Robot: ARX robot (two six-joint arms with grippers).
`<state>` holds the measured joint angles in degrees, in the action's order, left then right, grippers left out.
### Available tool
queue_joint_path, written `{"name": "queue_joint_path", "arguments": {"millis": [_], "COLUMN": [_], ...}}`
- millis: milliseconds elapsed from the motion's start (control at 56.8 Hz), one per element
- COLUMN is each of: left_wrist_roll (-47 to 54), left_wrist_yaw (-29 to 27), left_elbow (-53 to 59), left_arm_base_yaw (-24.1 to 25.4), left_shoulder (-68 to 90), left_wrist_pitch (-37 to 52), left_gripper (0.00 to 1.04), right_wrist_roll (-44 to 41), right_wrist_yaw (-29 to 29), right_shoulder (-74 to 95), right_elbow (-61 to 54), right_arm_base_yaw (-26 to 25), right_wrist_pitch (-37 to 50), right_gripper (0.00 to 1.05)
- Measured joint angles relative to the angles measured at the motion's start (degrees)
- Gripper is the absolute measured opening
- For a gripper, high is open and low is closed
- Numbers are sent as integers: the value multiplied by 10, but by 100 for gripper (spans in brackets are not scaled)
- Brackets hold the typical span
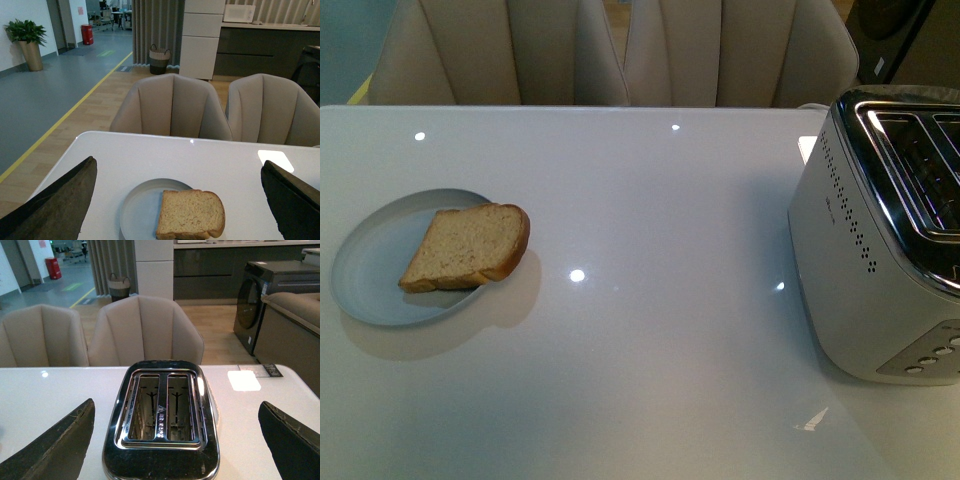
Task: Left arm holds plate, right arm toasts bread
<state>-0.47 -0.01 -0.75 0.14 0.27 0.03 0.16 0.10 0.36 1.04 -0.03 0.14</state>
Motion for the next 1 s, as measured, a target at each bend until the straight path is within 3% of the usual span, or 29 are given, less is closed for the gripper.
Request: {"name": "queue_joint_path", "arguments": {"millis": [915,1003], "left_wrist_roll": [-1,-46], "left_wrist_yaw": [0,-4], "left_elbow": [-1,-71], "left_arm_base_yaw": [0,-6], "left_shoulder": [1,99], "left_wrist_pitch": [-1,-167], "left_gripper": [98,98], "right_wrist_roll": [0,0], "right_wrist_yaw": [0,0], "right_shoulder": [0,0], "right_elbow": [0,0], "right_arm_base_yaw": [0,0], "right_wrist_pitch": [0,0], "right_gripper": [96,96]}}
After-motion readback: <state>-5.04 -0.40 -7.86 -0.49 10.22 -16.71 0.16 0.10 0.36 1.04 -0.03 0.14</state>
